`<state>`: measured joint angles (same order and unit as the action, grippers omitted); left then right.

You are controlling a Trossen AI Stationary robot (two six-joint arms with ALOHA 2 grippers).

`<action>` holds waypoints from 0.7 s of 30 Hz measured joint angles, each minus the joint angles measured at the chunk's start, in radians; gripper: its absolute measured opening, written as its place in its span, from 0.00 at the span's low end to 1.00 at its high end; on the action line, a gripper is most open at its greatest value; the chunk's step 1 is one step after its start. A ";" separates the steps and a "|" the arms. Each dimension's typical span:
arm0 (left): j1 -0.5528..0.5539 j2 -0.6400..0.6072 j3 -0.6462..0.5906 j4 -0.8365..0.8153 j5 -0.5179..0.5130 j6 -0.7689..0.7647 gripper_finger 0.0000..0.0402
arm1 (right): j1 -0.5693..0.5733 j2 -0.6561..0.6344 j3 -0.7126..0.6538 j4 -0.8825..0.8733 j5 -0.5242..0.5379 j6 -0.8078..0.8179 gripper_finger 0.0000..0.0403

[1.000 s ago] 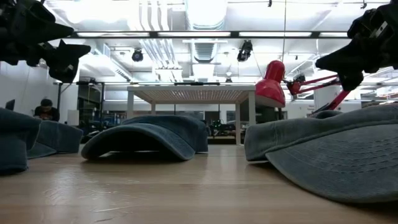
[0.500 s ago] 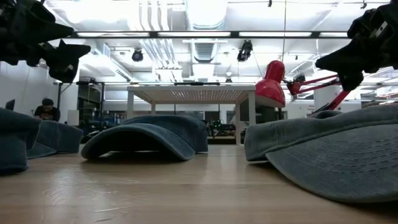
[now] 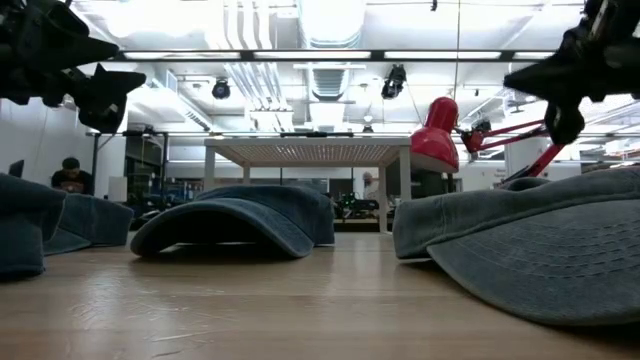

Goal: Pick & Place hat
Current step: Put the top gray cap on the shelf

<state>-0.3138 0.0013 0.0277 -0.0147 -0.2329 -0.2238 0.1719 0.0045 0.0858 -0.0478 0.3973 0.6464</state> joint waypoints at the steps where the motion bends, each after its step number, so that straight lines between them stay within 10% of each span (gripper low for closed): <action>1: 0.000 0.000 0.000 0.000 0.000 0.000 0.54 | 0.000 0.004 0.000 0.044 0.001 0.002 0.07; 11: 0.000 0.000 0.000 0.000 0.000 0.003 0.54 | 0.000 0.149 0.040 0.325 0.024 -0.069 0.07; 21: 0.000 0.000 0.000 0.000 0.000 0.003 0.54 | 0.000 0.504 0.403 -0.247 0.051 0.095 0.07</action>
<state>-0.3138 0.0016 0.0275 -0.0147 -0.2329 -0.2207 0.1719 0.5082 0.4884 -0.2949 0.4479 0.7411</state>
